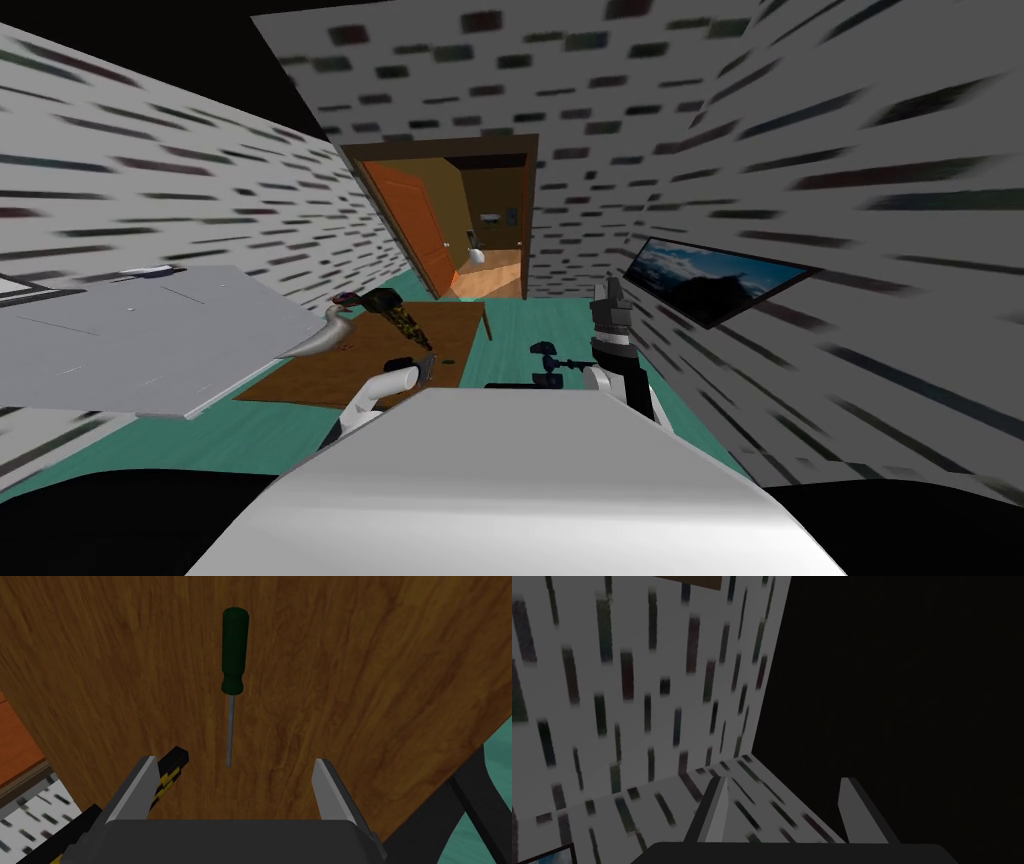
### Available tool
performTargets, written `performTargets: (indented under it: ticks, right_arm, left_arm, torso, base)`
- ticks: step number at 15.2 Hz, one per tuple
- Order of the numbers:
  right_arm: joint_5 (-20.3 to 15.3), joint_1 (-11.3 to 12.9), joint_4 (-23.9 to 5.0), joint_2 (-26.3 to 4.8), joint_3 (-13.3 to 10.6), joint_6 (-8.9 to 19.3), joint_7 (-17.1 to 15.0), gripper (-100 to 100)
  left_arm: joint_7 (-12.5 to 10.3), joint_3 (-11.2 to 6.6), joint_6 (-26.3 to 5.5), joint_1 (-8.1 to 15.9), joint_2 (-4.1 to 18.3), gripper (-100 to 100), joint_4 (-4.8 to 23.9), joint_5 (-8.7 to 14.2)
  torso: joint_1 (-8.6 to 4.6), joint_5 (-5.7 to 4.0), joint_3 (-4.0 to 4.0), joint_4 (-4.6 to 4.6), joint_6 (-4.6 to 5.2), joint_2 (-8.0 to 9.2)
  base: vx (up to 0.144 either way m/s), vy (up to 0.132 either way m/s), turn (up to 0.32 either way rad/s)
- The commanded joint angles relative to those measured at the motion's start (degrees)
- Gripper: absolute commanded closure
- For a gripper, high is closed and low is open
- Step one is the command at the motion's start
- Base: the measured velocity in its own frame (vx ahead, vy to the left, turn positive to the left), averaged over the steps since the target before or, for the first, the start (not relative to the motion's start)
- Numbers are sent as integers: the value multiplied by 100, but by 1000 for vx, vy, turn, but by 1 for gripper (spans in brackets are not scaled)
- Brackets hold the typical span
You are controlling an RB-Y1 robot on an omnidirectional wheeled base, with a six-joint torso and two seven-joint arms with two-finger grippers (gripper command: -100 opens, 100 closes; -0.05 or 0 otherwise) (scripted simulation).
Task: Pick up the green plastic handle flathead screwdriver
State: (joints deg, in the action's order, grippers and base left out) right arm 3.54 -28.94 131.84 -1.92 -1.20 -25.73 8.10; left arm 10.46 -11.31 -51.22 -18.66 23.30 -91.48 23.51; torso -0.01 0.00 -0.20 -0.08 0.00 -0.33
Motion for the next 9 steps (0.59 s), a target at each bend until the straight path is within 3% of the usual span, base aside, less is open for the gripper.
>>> performTargets:
  ticks: [1, 3, 9]
  right_arm:
    - [0, 0, 0, 0, 0, 0, 0, 0]
    - [0, 0, 0, 0, 0, 0, 0, 0]
    - [0, 0, 0, 0, 0, 0, 0, 0]
  left_arm:
    - [35, -36, -286, 56, 37, -100, 168, 73]
    - [35, -36, -382, 56, 37, -100, 168, 73]
    - [140, -113, -1071, 123, 101, -100, 555, 254]
  torso:
    - [0, 0, 0, 0, 0, 0]
    - [-5, -1, 1, 1, 1, 1]
    - [-1, 0, -4, -2, -1, -6]
  base:
    - [71, 5, -48]
    - [88, -1, -38]
    - [100, 15, -57]
